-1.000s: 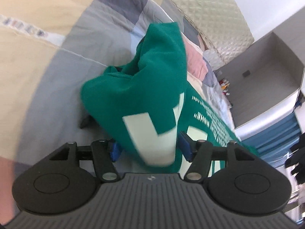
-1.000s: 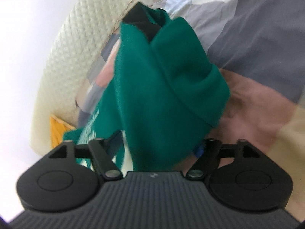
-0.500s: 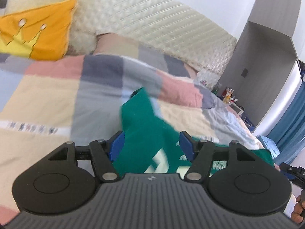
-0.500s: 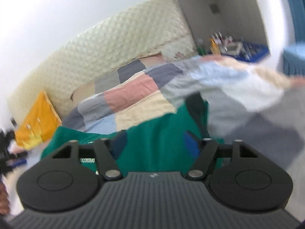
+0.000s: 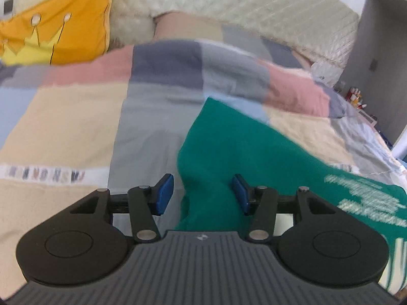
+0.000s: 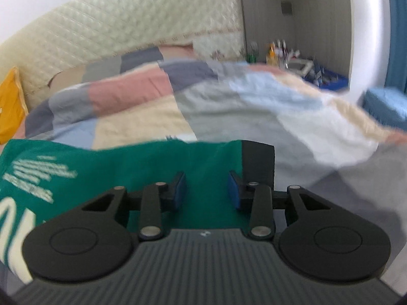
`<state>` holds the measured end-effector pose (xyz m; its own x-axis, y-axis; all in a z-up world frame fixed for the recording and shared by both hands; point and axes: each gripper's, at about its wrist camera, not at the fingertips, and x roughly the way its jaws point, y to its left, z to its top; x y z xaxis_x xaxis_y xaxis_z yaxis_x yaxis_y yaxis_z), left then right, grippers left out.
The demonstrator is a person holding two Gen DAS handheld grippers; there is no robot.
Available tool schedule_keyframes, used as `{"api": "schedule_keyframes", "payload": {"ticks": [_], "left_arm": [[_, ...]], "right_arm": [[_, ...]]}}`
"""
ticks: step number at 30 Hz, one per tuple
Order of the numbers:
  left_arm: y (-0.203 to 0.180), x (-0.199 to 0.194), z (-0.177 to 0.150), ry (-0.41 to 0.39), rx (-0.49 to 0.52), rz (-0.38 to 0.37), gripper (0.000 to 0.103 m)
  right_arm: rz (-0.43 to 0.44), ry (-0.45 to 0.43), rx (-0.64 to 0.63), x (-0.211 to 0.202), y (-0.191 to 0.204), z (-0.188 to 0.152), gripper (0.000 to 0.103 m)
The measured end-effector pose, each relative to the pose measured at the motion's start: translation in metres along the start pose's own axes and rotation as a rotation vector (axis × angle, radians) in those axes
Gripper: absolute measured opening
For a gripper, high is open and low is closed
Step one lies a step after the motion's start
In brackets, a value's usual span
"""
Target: Fold large clothes
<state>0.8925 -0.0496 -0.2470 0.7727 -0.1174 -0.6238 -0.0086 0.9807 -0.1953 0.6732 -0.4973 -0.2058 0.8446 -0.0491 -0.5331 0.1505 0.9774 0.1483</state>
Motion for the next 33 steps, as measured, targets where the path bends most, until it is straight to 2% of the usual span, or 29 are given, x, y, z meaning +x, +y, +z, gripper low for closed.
{"api": "schedule_keyframes", "payload": {"ticks": [4, 7, 13, 17, 24, 28, 33], "left_arm": [[0.006, 0.015, -0.011, 0.016, -0.032, -0.020, 0.058], [0.004, 0.014, -0.012, 0.007, -0.026, -0.014, 0.058], [-0.012, -0.017, 0.000, 0.031, 0.021, 0.008, 0.058], [-0.039, -0.068, 0.014, 0.003, 0.100, -0.016, 0.058], [-0.069, -0.184, 0.024, -0.046, 0.139, -0.067, 0.058], [-0.075, -0.255, 0.015, -0.068, 0.151, -0.095, 0.058], [-0.074, -0.337, -0.010, -0.092, 0.155, -0.115, 0.058]], "right_arm": [[0.039, 0.001, 0.069, 0.019, -0.016, -0.018, 0.039], [0.035, -0.004, 0.083, 0.020, -0.015, -0.018, 0.039], [0.003, -0.004, 0.116, -0.015, -0.003, 0.002, 0.043], [0.020, -0.035, 0.118, -0.063, 0.016, 0.024, 0.043], [0.091, -0.090, 0.069, -0.170, 0.054, 0.052, 0.043], [0.128, -0.111, 0.049, -0.236, 0.070, 0.051, 0.043], [0.168, -0.120, 0.036, -0.307, 0.081, 0.033, 0.043]]}}
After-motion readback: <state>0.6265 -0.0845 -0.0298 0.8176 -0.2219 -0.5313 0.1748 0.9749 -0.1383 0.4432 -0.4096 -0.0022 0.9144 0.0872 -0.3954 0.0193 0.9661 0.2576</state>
